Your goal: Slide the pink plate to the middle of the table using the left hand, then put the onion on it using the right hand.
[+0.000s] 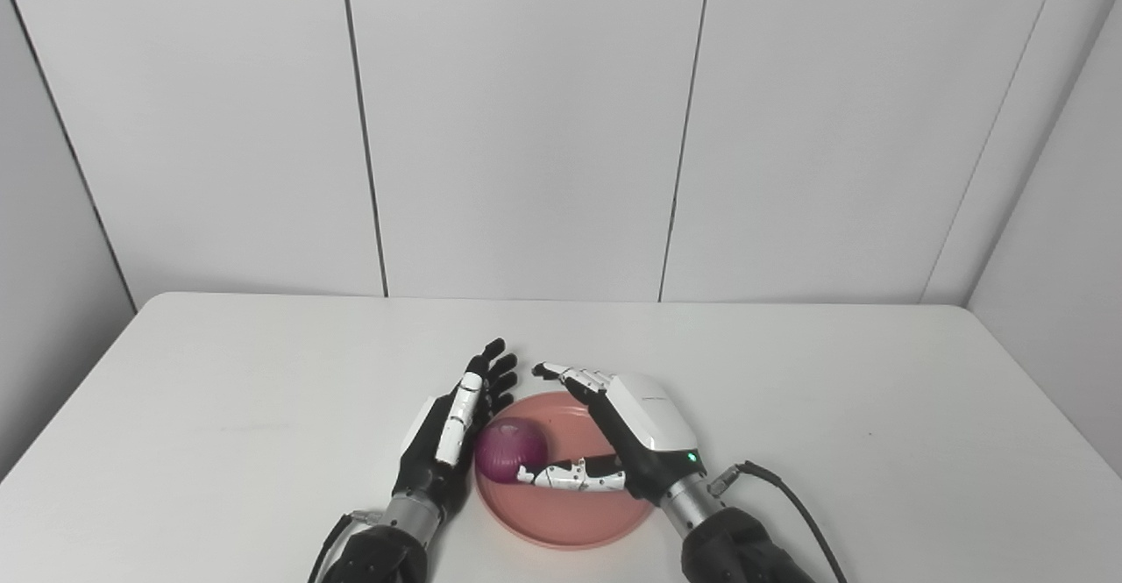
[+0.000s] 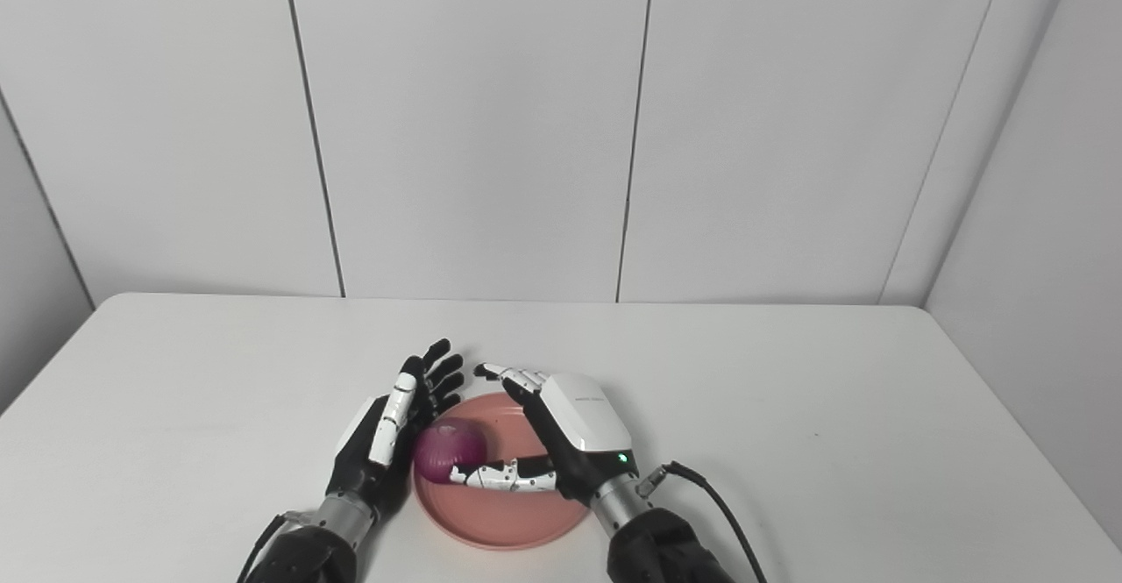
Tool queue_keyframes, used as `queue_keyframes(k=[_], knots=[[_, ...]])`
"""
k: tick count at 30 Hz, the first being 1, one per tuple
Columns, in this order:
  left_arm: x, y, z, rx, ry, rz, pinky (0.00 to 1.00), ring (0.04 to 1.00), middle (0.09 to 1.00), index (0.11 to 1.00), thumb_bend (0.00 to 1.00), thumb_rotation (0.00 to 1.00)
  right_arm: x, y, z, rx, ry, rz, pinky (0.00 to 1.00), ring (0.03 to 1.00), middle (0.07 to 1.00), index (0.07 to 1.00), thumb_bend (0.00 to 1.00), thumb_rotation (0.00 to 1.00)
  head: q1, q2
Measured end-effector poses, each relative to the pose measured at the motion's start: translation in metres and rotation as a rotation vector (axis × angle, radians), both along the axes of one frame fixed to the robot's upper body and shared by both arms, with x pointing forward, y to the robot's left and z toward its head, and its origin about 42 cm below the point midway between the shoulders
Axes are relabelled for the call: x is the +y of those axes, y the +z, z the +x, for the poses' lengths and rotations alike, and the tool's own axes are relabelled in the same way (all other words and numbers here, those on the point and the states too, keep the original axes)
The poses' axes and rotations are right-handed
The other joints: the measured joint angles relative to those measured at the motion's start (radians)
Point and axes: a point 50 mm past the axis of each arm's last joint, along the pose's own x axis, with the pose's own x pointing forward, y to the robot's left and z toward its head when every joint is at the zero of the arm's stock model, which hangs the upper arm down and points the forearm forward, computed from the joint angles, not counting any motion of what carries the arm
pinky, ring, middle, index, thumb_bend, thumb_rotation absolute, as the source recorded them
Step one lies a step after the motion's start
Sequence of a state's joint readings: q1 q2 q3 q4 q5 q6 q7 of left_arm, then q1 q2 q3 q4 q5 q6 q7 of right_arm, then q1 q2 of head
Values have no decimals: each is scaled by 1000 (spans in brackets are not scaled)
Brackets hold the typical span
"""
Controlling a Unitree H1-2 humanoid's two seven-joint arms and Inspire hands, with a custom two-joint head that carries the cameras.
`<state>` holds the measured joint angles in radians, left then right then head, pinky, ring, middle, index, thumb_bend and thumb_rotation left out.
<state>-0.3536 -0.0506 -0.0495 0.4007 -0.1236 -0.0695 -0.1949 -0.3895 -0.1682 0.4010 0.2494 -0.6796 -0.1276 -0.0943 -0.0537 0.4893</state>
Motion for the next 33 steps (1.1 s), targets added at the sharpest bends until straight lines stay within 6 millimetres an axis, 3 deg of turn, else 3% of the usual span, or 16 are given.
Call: queue_keyframes(k=[6,12,16,22,26,33], knots=[[0,0,-1,0,0,-1,968,950,943,934,608,1000,-6,-1,-5,4,5,31,888,890,904,902,647,711,-2,0],[1,0,-3,1,2,-2,968,940,940,935,608,1000,-18,-3,-12,7,-14,121,835,893,921,910,631,804,-2,-2],[3,0,-5,-2,6,-2,965,938,944,943,594,1000,-31,-1,-15,25,-56,215,897,957,977,959,632,960,-2,-2],[6,1,-6,-4,13,-3,958,936,943,943,589,1000,-44,4,-13,80,-124,407,930,967,991,980,564,998,-3,-2],[9,1,-5,-2,22,-10,952,936,940,937,590,1000,-51,3,-10,117,-209,404,933,951,961,970,651,1000,-6,-5],[13,1,-5,-1,30,-20,954,942,944,940,589,1000,-67,-4,-6,189,-278,531,907,962,973,979,649,1000,-11,-6]])
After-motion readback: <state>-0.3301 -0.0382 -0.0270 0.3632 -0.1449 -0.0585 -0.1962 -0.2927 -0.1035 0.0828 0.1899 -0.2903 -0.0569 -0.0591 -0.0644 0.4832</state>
